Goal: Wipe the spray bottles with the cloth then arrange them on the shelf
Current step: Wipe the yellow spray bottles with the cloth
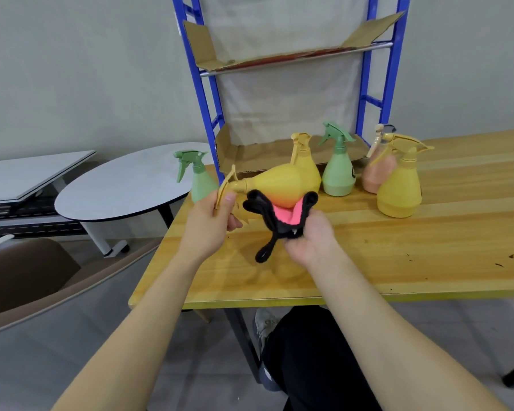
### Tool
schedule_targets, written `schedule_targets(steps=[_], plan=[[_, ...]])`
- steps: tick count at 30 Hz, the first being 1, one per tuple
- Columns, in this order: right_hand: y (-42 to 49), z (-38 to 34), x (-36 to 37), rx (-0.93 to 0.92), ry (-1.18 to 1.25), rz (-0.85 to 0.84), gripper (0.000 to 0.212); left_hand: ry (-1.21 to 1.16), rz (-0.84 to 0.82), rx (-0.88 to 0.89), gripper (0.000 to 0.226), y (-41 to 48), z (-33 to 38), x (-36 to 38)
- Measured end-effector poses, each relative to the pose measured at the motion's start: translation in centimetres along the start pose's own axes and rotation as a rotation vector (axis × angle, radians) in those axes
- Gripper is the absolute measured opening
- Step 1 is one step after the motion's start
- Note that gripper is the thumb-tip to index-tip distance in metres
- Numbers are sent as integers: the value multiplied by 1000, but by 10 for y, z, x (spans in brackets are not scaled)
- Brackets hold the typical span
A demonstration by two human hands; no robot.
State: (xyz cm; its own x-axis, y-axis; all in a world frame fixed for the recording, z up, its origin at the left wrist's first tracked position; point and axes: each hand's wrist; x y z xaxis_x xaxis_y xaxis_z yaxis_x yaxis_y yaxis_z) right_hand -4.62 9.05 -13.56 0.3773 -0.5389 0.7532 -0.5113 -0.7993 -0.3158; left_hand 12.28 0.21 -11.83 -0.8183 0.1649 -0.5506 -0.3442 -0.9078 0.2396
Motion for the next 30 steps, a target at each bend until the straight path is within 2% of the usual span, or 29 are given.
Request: schedule_targets(steps=[5,7,8,10,12,14,17,20,23,25,27,30], plan=[[9,-11,-16,12,-191,82,17,89,15,33,36,1,-20,-5],[14,-14,-24,-73,-298,166,19,54,25,29,36,5,-19,-6],[15,-16,-25,-193,-375,215,20,25,24,19,36,7,-17,-7],[5,-23,-20,-573,-609,243,29,-5,14,6,36,12,-13,-10],[-6,-30,-12,-950,-821,128,35,18,-16,20,35,17,-8,-14],[-10,-35,-3,-1170,-959,4,36,65,-68,59,34,22,-1,-17],[-9,-41,17,-1312,-1087,-85,33,209,-144,127,33,31,15,-18],[-2,-45,29,-1336,-1298,-245,30,291,-198,185,34,41,30,-17],[6,-45,23,-1149,-1527,-532,27,270,-194,230,29,48,38,-12],[9,-46,14,-1030,-1521,-530,28,133,-235,207,22,50,38,-8],[11,-52,3,-992,-1476,-468,27,-25,-299,163,12,50,32,-2],[10,-66,-3,-1017,-1529,-481,28,-9,-230,187,13,50,21,12]])
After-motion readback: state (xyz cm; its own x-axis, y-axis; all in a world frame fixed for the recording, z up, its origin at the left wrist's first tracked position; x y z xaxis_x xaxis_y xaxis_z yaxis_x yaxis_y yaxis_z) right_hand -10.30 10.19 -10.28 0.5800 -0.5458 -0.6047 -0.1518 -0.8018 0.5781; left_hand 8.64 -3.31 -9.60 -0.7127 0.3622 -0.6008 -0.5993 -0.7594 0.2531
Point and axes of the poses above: each hand's wrist, its own y-axis towards the middle knuckle, its own x-axis out of the palm, z = x × y, and after that the axes turned 7 degrees about -x, right-handed
